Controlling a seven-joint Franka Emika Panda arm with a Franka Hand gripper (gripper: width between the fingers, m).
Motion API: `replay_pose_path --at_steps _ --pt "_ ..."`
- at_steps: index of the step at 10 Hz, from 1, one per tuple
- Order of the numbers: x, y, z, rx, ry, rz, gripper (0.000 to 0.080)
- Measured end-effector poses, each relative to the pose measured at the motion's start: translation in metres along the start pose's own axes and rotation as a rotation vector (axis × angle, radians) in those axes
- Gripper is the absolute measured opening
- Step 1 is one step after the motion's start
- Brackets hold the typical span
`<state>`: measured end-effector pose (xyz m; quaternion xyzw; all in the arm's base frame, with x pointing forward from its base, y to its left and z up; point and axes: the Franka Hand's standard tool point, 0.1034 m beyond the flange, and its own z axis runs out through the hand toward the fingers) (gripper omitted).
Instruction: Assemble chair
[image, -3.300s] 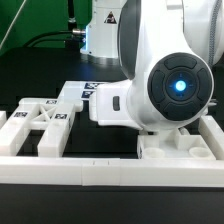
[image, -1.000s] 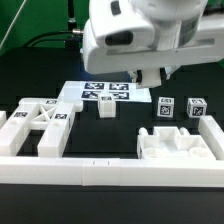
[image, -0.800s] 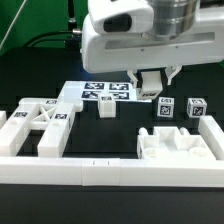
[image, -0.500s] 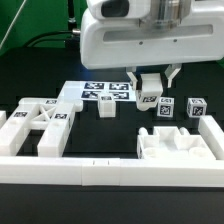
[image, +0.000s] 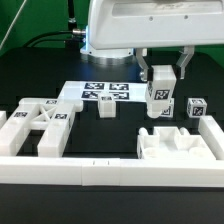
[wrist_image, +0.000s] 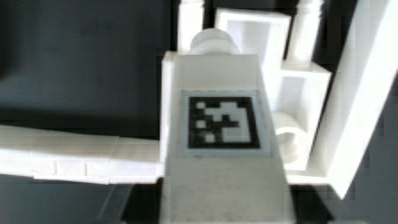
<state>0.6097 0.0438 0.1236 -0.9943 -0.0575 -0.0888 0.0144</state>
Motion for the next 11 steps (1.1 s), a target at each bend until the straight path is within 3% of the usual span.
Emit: replay_pose_path --at_steps 2,6,9,11 --pt "0.004 -0.008 -0.002 -0.007 0.059 -0.013 0.0287" --pt "0.036 -0.043 0.0 0.006 0.097 -0.065 0.0287" --pt "0.037 -0.039 0.001 0.003 0.125 -0.063 0.0287" --pt "0.043 -0.037 0.003 -0.006 0.256 -0.058 0.0287"
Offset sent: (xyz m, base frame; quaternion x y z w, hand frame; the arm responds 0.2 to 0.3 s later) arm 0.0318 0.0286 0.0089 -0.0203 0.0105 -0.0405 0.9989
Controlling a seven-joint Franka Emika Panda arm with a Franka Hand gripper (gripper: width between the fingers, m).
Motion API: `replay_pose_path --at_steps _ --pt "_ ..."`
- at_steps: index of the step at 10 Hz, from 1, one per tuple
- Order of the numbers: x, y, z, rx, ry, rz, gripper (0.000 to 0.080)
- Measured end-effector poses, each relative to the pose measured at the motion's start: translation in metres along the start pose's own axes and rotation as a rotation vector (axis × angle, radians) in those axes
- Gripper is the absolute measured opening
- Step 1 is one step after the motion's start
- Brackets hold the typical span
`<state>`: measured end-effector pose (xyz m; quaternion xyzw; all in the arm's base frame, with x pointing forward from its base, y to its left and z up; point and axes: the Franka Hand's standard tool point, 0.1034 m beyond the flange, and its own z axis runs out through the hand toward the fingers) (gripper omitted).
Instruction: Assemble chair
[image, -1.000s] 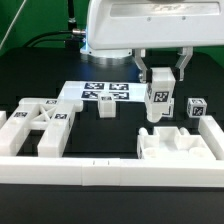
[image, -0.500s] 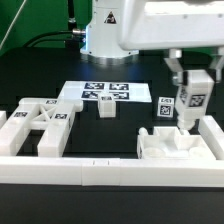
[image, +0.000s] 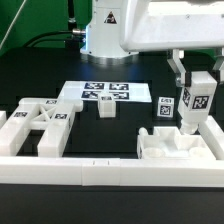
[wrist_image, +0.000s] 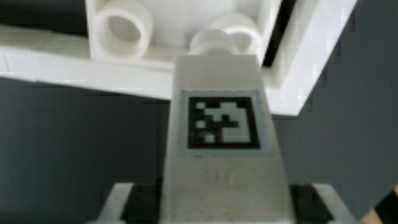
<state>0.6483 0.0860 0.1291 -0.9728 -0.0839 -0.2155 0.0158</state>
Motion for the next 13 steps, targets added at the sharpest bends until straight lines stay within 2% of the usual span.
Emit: replay_pose_path --at_steps 3,5,6,7,9,13 --pt "0.003 0.003 0.013 0.006 0.009 0.046 0.0287" --pt "0.001 0.003 0.016 0.006 0.006 0.046 0.0287" --pt "0.001 0.001 0.017 0.008 0.007 0.054 0.0287" --pt "-0.003 -0.012 0.02 0.014 0.01 0.067 0.0287" --pt "-0.005 -0.025 0.021 0.016 0.006 0.042 0.0287" --pt "-0.008 -0.024 0.022 0.012 0.002 0.025 0.0287"
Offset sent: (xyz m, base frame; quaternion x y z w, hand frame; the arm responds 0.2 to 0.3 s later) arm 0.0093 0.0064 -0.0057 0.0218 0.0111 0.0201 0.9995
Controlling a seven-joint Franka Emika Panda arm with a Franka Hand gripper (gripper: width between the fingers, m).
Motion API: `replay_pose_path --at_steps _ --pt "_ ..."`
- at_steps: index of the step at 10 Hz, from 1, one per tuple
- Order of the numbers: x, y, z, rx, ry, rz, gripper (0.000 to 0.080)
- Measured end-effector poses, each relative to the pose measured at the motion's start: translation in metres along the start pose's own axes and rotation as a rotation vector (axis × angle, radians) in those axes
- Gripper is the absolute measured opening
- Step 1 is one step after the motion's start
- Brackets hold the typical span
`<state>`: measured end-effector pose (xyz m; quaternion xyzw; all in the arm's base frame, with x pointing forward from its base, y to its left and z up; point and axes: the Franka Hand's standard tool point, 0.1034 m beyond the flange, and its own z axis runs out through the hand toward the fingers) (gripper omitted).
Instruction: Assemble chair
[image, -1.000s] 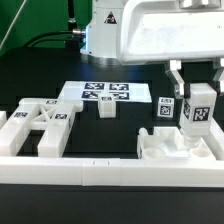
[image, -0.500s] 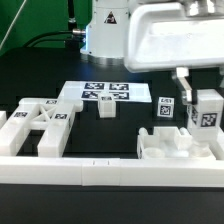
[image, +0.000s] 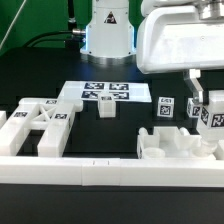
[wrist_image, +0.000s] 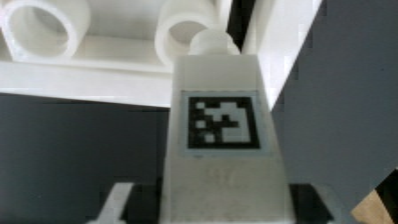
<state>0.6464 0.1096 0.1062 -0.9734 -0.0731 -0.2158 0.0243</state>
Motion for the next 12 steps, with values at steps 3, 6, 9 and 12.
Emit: replay_pose_path --at_steps 3,6,9,12 --pt "0.0 0.007 0.0 -0.005 -0.001 -0.008 0.0287" --pt "-0.005 0.008 0.005 -0.005 -0.008 -0.008 0.0287" --pt "-0.008 0.006 0.009 -0.004 -0.014 -0.01 0.0287" --pt "-0.01 0.004 0.013 -0.008 0.022 -0.015 0.0287"
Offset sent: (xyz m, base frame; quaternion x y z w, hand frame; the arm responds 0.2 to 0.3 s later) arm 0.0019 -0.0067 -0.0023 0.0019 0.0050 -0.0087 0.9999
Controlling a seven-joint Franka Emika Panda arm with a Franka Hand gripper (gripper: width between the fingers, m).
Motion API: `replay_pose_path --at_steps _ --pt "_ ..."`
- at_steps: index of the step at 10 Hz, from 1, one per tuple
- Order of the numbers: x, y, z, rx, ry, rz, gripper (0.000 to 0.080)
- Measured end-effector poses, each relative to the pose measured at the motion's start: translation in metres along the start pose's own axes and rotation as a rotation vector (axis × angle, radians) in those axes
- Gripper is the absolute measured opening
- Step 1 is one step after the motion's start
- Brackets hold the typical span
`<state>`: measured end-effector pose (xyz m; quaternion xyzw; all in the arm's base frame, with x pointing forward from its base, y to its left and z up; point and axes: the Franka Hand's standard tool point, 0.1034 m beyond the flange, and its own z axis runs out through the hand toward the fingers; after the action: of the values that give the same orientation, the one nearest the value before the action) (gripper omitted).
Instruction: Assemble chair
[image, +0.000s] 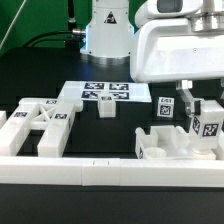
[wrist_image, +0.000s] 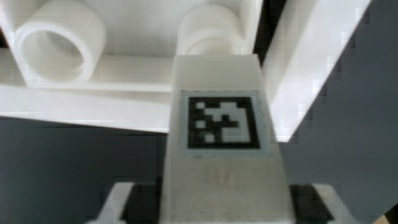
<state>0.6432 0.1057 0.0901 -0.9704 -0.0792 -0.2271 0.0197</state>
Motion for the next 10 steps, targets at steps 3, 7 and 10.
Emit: replay_pose_path --at_steps 3,7,10 --pt "0.0021 -0.0018 0.0004 -0.005 0.053 -0.004 0.0287" --pt "0.0036 -0.0005 -0.0011 -0.004 0.037 -0.003 0.0632" --pt "0.0093 0.0053 -0.0077 -0.004 0.014 -0.011 0.0649"
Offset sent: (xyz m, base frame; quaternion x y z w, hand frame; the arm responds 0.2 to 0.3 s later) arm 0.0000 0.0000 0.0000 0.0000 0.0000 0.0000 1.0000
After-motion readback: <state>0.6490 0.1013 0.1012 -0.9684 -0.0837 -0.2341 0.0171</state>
